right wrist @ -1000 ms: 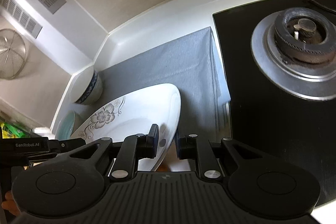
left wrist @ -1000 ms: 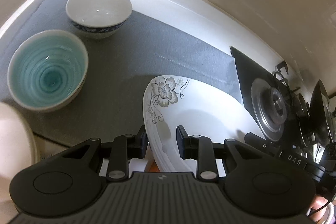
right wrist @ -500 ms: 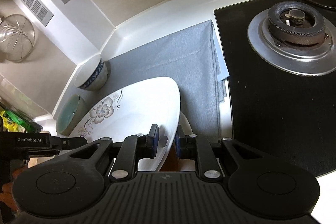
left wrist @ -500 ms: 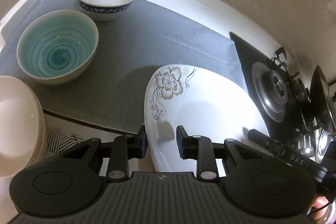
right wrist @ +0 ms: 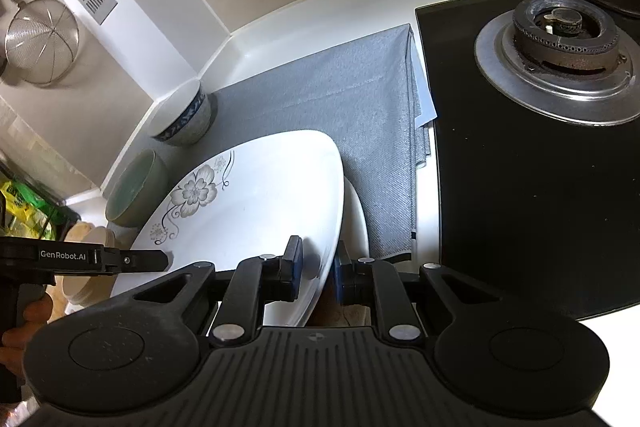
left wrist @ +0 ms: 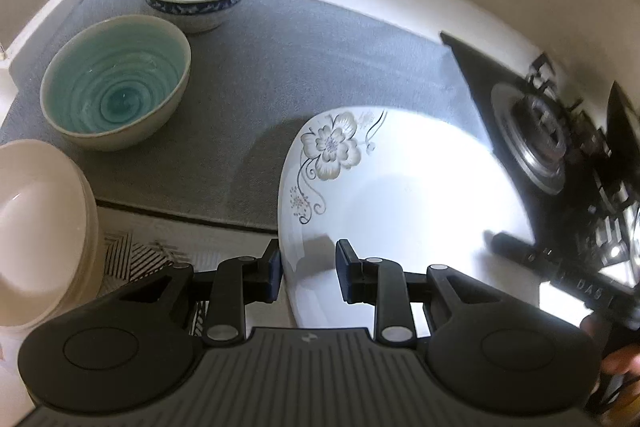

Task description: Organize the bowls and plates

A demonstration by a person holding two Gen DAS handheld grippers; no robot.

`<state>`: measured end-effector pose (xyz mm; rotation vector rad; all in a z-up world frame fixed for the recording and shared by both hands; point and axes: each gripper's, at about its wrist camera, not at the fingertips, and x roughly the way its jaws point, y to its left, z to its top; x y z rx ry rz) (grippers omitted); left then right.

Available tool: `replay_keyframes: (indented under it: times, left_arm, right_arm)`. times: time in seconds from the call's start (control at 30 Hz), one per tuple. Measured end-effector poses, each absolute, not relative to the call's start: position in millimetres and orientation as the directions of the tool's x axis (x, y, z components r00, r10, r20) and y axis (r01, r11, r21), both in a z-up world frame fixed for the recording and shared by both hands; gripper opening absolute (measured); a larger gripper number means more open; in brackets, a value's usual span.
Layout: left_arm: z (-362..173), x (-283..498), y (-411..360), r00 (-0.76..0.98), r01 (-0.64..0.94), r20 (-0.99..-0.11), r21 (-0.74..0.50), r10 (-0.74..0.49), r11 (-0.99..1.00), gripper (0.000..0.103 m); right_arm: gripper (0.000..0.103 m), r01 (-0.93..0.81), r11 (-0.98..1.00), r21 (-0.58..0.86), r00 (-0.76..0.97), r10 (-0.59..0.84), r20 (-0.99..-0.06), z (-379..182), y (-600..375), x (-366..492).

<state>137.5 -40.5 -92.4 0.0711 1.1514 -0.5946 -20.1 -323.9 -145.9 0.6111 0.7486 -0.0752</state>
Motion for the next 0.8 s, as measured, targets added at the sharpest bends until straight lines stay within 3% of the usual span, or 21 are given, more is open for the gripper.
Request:
replay_keyframes:
  times: [0.23,0.7,0.8]
  left_arm:
    - [-90.8,127.8,-44.5,0.301,0.516,-0.87,-0.195,-0.39,0.834,0.03]
    - [-78.0,125.7,-36.2,0.31,0.504,-0.86,-0.213,-0.405,0.837,0.03]
    - [-72.0,123.3,-36.2,0.33,0.51,-0.847,-0.211,-0.416,0.834,0.035]
  right_arm:
    - [0.017,0.266,0.849,0.457,0.719,0.141,-0.681,-146.6,-325.2,-22.6]
    - [0.021,0.246,0.864,0.439,0.65,0.189,-0.736,-140.1,-323.2,-20.5]
    - [0.021,0.24,0.872,0.426,0.631,0.193,-0.751,-135.5,-325.2,-18.1]
